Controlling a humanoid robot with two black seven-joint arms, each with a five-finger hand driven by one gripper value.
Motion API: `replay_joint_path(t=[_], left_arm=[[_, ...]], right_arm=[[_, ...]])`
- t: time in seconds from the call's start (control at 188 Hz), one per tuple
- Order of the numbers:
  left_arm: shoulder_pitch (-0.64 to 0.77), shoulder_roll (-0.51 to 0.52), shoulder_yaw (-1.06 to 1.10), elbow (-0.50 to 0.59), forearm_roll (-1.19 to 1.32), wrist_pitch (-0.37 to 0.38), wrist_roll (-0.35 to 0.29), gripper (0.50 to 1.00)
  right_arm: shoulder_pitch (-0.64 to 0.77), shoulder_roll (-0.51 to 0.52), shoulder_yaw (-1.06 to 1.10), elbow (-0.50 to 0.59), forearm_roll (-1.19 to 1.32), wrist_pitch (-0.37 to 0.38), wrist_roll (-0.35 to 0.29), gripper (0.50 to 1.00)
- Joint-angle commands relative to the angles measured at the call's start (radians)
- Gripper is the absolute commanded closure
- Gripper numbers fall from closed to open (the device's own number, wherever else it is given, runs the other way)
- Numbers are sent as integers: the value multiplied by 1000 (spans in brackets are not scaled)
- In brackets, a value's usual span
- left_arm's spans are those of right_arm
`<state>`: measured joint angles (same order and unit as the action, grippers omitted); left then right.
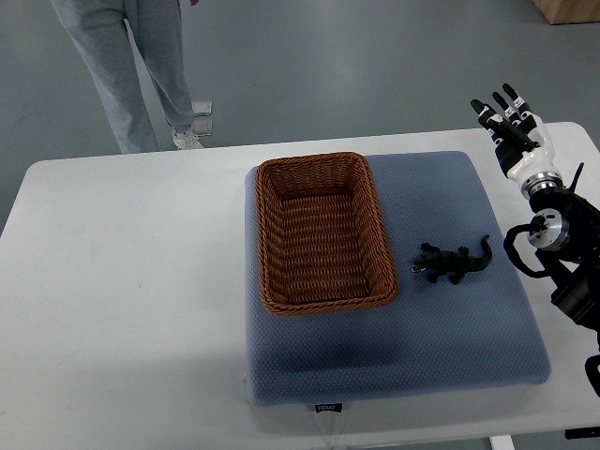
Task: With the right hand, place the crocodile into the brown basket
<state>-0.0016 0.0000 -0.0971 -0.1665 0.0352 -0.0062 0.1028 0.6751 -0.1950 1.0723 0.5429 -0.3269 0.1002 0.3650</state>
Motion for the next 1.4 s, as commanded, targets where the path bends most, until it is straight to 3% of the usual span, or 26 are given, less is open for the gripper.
replay_joint_path(t=[0.0, 1.394], left_arm=[[0, 0, 1, 1, 0, 0, 0, 500], [0, 0, 5, 1, 0, -1, 0, 500]], right_arm=[[1, -1, 0, -1, 0, 1, 0, 572], [0, -8, 0, 6, 0, 1, 0, 570]])
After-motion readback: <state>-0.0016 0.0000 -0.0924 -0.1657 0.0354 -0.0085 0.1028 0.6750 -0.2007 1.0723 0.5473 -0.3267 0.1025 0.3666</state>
